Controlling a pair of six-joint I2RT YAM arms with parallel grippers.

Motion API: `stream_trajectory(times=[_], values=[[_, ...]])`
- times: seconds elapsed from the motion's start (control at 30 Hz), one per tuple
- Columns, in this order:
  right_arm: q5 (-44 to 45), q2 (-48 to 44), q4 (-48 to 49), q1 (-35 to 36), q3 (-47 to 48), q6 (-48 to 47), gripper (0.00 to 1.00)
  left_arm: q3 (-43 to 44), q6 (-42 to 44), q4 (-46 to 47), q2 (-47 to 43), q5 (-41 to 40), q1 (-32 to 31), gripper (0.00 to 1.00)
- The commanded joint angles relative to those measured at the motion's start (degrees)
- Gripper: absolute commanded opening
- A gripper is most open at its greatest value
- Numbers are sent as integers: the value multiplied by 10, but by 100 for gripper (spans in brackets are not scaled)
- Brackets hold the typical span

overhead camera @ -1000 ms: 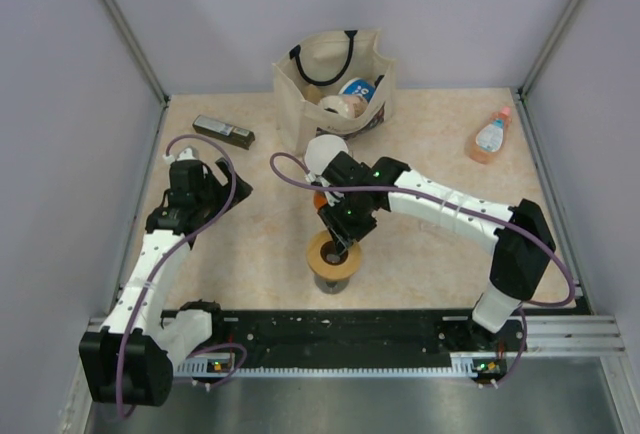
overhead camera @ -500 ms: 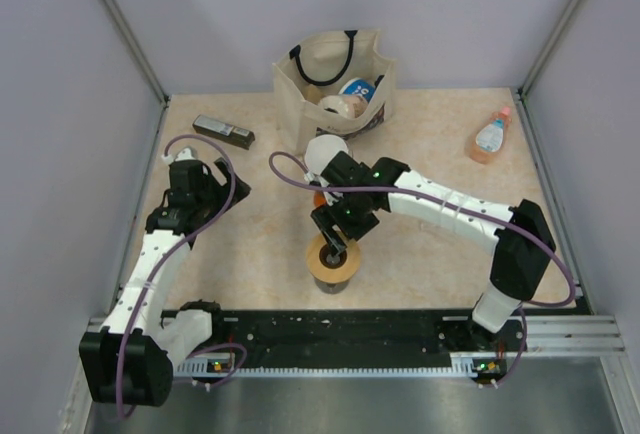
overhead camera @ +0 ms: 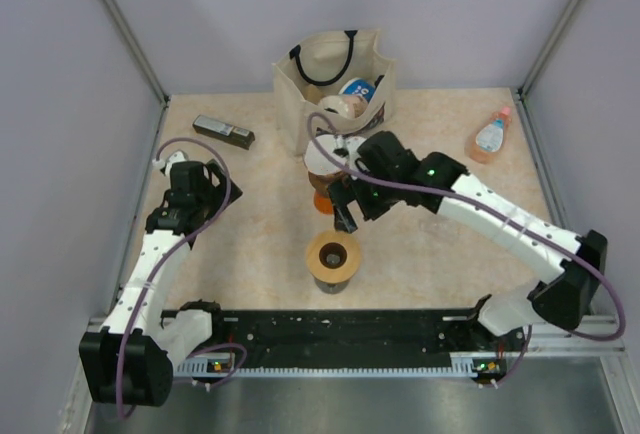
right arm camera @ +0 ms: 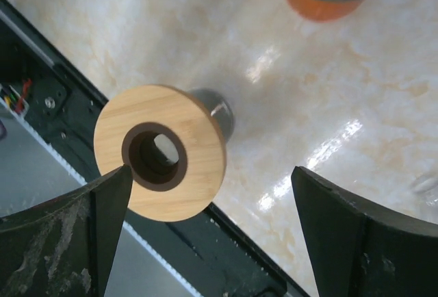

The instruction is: Place the coffee filter in the dripper

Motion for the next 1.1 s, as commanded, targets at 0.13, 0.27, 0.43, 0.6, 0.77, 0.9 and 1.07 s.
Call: stream_trajectory(times=[0.13, 0.27, 0.43, 0.6, 0.77, 0.9, 1.07], values=[[12, -153, 119, -183, -135, 71, 98, 16, -32, -27, 18, -63, 3, 99], [4, -195, 130, -295, -214, 119, 98, 18, -37, -27, 34, -56, 5, 99], [-4, -188, 137, -427, -294, 169, 94, 19, -34, -29, 36, -56, 5, 99], [-26, -174, 167, -468, -339, 172, 91, 14, -30, -28, 28, -58, 5, 99], [13, -177, 203, -473, -358, 169, 90, 15, -26, -26, 31, -53, 5, 99], [26, -169, 238, -475, -380, 167, 88, 16, -27, -27, 33, -51, 5, 99], [4, -162, 290, -477, -416, 185, 75, 15, -26, -30, 27, -49, 5, 99]])
